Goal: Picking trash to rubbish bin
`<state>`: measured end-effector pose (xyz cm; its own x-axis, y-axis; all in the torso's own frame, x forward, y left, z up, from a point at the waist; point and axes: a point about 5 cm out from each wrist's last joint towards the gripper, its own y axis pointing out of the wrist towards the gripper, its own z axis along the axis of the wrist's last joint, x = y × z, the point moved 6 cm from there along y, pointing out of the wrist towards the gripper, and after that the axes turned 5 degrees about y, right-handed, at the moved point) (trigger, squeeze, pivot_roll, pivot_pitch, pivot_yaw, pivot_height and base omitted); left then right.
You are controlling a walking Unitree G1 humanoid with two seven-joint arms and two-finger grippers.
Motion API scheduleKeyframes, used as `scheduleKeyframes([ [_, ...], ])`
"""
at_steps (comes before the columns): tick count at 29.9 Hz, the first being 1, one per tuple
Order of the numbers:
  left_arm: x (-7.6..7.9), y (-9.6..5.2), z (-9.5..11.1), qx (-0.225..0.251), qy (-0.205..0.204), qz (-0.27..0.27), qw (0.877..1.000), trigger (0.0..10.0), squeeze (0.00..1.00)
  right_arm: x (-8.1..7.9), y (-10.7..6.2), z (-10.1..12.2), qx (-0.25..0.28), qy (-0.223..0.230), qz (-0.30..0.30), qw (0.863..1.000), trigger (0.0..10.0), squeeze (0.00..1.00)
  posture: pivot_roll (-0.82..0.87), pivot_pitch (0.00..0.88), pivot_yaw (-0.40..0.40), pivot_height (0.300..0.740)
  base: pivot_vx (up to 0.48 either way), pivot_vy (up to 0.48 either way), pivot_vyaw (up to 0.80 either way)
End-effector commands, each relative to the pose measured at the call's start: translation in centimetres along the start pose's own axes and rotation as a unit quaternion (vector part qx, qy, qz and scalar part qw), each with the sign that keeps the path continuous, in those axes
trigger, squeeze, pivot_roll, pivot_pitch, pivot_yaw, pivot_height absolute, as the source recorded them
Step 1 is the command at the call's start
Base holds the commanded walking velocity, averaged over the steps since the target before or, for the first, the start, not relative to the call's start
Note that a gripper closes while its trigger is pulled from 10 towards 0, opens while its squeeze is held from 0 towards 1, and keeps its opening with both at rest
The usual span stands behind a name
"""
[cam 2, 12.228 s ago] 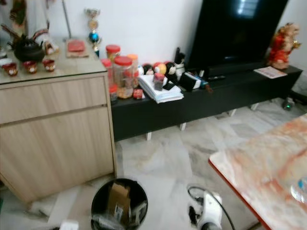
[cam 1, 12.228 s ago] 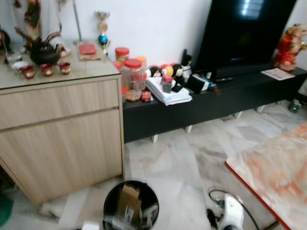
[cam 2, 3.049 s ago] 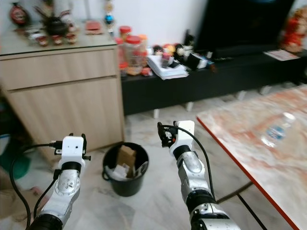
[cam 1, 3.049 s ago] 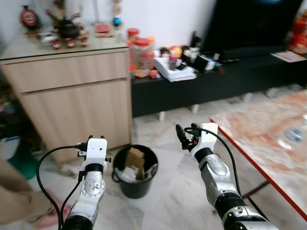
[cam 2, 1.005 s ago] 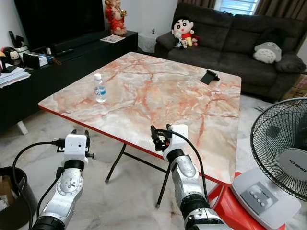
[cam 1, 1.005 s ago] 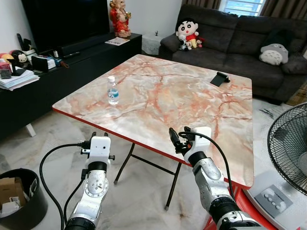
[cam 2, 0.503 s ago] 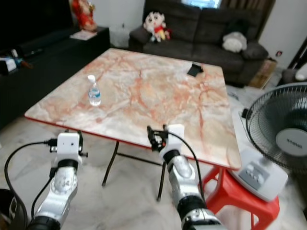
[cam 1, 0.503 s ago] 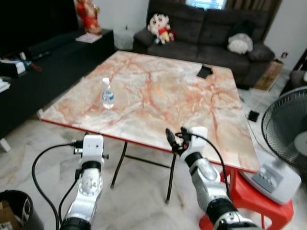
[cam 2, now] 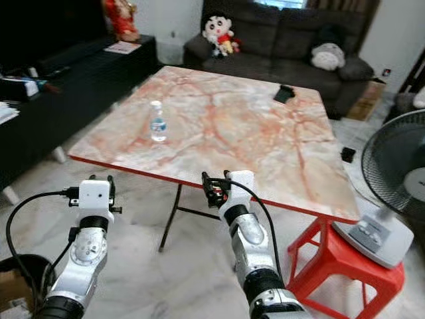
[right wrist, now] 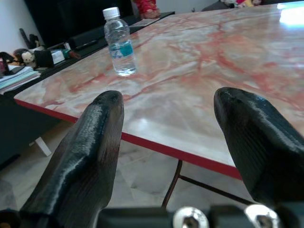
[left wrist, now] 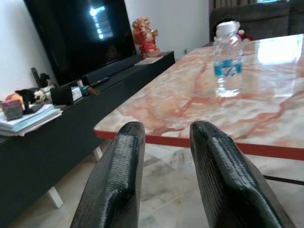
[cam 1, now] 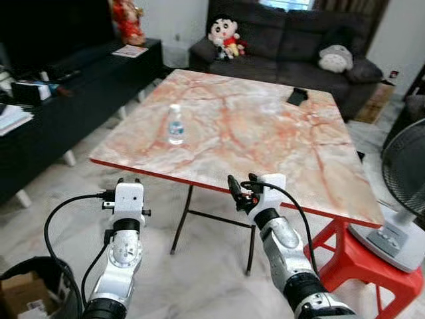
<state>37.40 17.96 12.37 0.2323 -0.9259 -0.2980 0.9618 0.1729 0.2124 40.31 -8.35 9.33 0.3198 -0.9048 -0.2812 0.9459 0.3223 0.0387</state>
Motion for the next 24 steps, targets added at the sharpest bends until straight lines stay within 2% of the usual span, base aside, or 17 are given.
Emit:
scheduleKeyframes([
  [1,0.6,0.4,0.9,0.008,-0.001,-0.008,1.0,10.0,0.0,0.7,0.0,0.5,0.006,0.001,-0.011,1.0,10.0,0.0,0.01,0.025,-0.075,0.74,0.0,0.0,0.0],
  [8,1.0,0.7,1.7,0.014,0.004,-0.017,1.0,10.0,0.0,0.3,0.2,1.0,0.015,0.002,-0.006,1.0,10.0,0.0,0.01,0.022,-0.073,0.74,0.0,0.0,0.0],
  [14,1.0,0.8,1.9,0.012,-0.007,-0.012,1.0,10.0,0.0,-0.2,0.5,1.6,0.023,-0.004,0.004,1.0,10.0,0.0,0.01,0.019,-0.073,0.74,0.0,0.0,0.0],
  [21,0.6,1.1,2.3,0.016,-0.006,-0.005,1.0,10.0,0.0,-0.6,0.6,1.7,0.023,-0.018,0.015,0.999,10.0,0.0,0.01,0.02,-0.077,0.74,0.386,0.0,0.67],
  [24,0.4,1.1,2.3,0.014,-0.005,-0.002,1.0,10.0,0.0,-0.5,0.7,1.6,0.021,-0.004,0.01,1.0,10.0,0.0,0.01,0.018,-0.077,0.74,0.446,0.0,0.0],
])
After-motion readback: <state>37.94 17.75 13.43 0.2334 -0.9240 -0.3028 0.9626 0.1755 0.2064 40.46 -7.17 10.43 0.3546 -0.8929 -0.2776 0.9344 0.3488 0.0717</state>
